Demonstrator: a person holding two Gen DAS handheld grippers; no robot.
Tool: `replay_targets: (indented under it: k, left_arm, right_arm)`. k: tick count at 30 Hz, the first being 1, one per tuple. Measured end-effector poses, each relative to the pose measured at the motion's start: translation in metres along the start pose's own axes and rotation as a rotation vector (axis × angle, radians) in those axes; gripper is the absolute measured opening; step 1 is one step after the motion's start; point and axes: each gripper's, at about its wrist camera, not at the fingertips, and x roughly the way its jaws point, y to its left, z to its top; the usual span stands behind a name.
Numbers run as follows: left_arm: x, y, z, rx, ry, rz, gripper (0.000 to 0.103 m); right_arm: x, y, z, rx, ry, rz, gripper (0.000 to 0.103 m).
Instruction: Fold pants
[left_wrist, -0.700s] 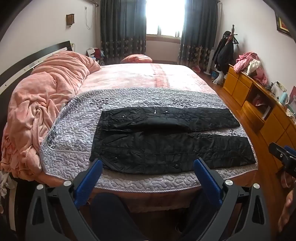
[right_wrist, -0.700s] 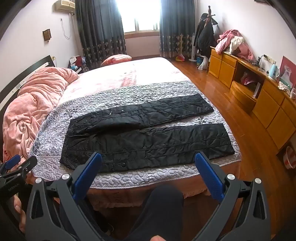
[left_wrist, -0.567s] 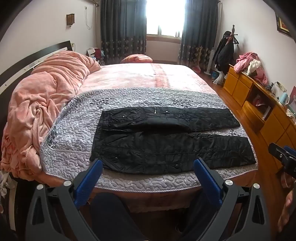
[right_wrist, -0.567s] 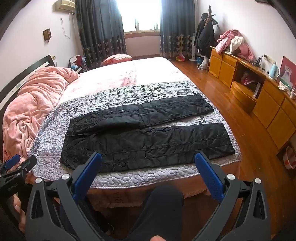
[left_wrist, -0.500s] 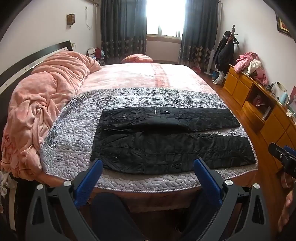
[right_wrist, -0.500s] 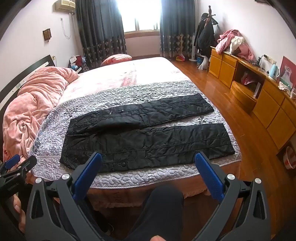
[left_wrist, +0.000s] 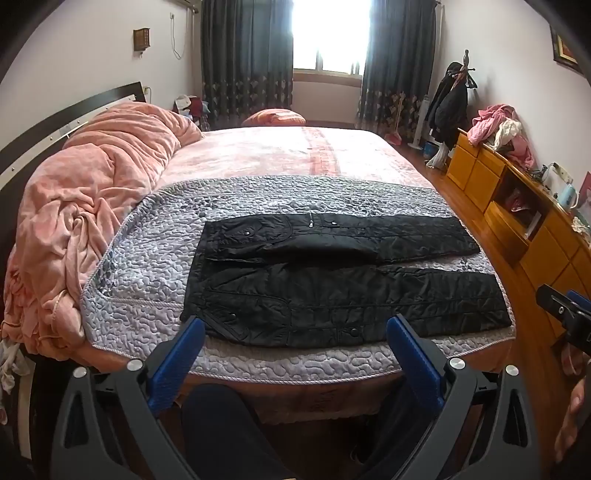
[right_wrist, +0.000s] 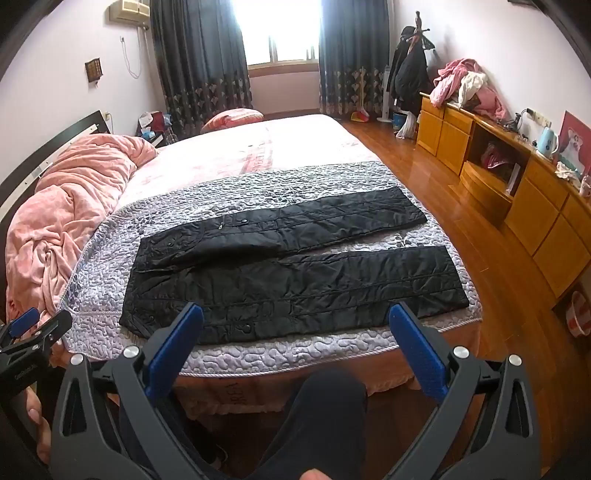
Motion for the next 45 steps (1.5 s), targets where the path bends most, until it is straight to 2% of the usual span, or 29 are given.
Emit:
replay_targets:
  k: [45]
  left_arm:
    - [-0.0043, 0.0065, 0.0040, 0.000, -0.002, 0.004, 0.099]
  right_arm:
    - [0.0017, -0.0021, 0.0024, 0.002, 0.005, -0.001, 0.101]
